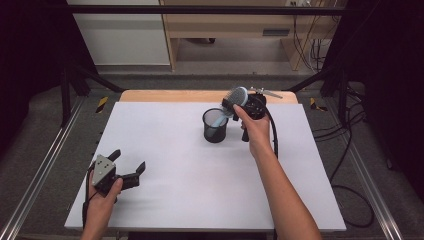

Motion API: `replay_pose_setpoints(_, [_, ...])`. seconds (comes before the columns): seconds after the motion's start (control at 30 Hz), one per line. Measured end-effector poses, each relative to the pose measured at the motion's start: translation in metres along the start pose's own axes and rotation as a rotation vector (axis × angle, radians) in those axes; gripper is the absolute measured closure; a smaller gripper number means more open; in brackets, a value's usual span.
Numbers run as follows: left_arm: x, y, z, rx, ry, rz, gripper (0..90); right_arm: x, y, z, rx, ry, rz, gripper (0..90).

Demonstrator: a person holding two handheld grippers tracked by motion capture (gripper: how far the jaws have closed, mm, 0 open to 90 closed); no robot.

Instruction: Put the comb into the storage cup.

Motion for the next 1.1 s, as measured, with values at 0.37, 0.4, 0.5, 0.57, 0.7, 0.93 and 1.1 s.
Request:
replay_pose_setpoints(0.37, [0.0, 0.0, 0.0, 0.0, 0.0, 0.001, 2.2, 0.002, 0.0, -0.005, -0.013, 0.004, -0.031, 6.8])
replay_pose_setpoints(0.4, [0.0, 0.0, 0.0, 0.001, 0.0, 0.001, 2.2, 0.002, 0.0, -0.006, -0.015, 0.004, -0.035, 6.9])
replay_pose_setpoints(0.5, [0.0, 0.0, 0.0, 0.001, 0.0, 0.0, 2.1, 0.003, 0.0, -0.008, -0.023, 0.009, -0.051, 6.9])
replay_pose_setpoints(0.57, [0.0, 0.0, 0.0, 0.001, 0.0, 0.0, 2.2, 0.003, 0.0, -0.009, -0.026, 0.012, -0.058, 7.0])
replay_pose_setpoints(0.7, [0.0, 0.0, 0.0, 0.001, 0.0, 0.0, 2.2, 0.005, 0.0, -0.013, -0.03, 0.015, -0.068, 7.0])
replay_pose_setpoints(0.93, [0.0, 0.0, 0.0, 0.001, 0.0, 0.0, 2.1, 0.007, -0.003, -0.02, -0.027, 0.03, -0.101, 7.2])
replay_pose_setpoints(1.1, [0.0, -0.001, 0.0, 0.003, 0.0, -0.002, 2.1, 0.01, -0.005, -0.027, -0.026, 0.049, -0.13, 7.3])
Point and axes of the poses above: each handheld gripper's, and its own axes: z roughly forward along the jaws, x roughly out of its top, y roughly to its right, the point moved 4 cm from there along z, roughly forward along the jaws, and after that the axes turned 6 degrees about -y, right-handed, at the moved point
